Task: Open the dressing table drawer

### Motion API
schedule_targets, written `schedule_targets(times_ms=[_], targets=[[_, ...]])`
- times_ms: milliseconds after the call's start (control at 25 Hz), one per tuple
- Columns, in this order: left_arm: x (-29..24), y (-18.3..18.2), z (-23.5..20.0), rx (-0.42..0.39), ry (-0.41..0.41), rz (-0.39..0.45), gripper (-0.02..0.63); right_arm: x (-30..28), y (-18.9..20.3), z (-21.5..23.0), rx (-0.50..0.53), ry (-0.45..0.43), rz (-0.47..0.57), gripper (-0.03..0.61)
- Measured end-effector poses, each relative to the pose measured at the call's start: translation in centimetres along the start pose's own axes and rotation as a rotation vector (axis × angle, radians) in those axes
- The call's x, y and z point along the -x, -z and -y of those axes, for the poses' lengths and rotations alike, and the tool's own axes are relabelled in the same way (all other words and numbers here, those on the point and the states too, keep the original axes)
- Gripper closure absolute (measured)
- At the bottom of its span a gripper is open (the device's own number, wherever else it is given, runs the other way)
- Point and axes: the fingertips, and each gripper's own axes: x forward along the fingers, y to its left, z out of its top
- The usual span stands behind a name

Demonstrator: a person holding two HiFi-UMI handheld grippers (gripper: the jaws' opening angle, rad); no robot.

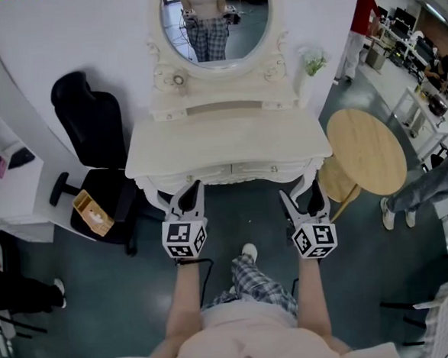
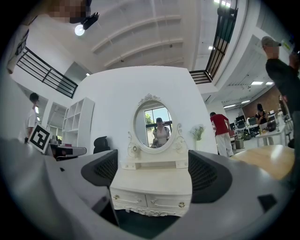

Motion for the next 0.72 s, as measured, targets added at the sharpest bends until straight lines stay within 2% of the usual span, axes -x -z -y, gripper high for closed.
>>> schedule_targets(times_ms=[400, 720], targets=[[-5.4, -0.1, -1.6, -0.004, -0.002, 0.013, 0.586, -4.8, 0.4, 2.6, -0.001, 0.011, 0.007, 0.117], [-12.8, 0.2, -4.5, 0.003, -0.020, 0.015, 0.586, -12.8, 0.9, 5.7, 0.010, 0.003, 0.002, 0.117]])
